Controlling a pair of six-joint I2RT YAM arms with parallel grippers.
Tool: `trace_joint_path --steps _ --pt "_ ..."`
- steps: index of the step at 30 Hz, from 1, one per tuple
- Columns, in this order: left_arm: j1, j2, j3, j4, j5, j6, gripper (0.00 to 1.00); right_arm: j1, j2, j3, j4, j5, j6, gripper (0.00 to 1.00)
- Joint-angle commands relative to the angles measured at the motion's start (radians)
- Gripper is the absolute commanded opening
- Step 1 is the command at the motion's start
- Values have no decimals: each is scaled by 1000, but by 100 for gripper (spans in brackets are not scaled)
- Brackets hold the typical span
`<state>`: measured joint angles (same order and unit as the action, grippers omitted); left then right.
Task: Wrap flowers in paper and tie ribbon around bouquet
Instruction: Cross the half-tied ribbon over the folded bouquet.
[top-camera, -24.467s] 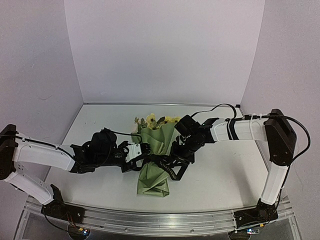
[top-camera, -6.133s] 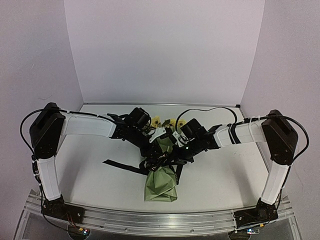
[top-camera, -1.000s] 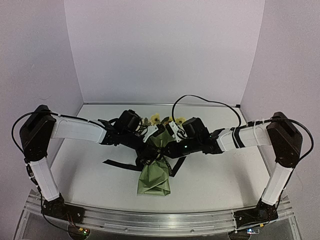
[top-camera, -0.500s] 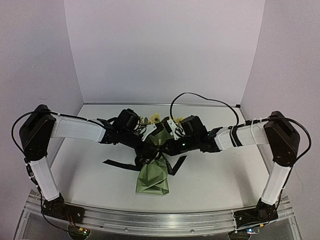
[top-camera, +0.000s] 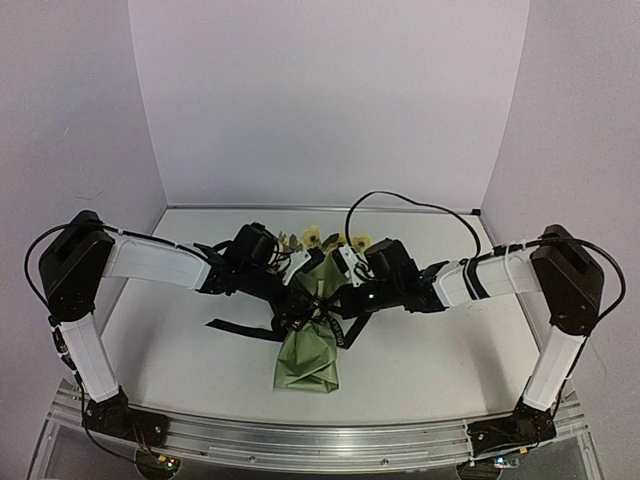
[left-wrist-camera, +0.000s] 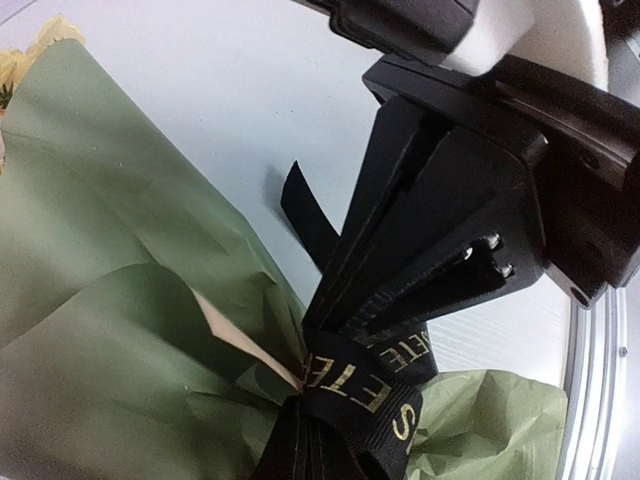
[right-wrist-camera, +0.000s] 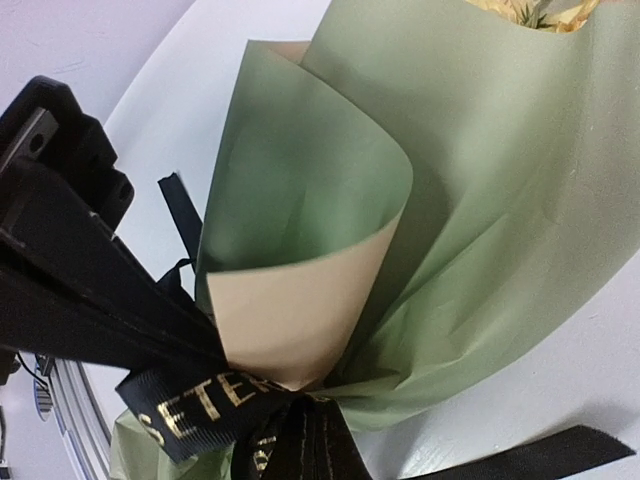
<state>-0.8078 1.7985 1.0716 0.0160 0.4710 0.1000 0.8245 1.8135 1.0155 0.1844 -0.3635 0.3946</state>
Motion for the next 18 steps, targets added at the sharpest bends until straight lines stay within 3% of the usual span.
trace_joint_path --steps 1,18 --pt "7 -50 -16 91 -9 -40 0 3 -53 -36 4 59 10 0" --pt "7 -83 -63 146 -123 -101 0 2 -83 -78 2 95 4 0"
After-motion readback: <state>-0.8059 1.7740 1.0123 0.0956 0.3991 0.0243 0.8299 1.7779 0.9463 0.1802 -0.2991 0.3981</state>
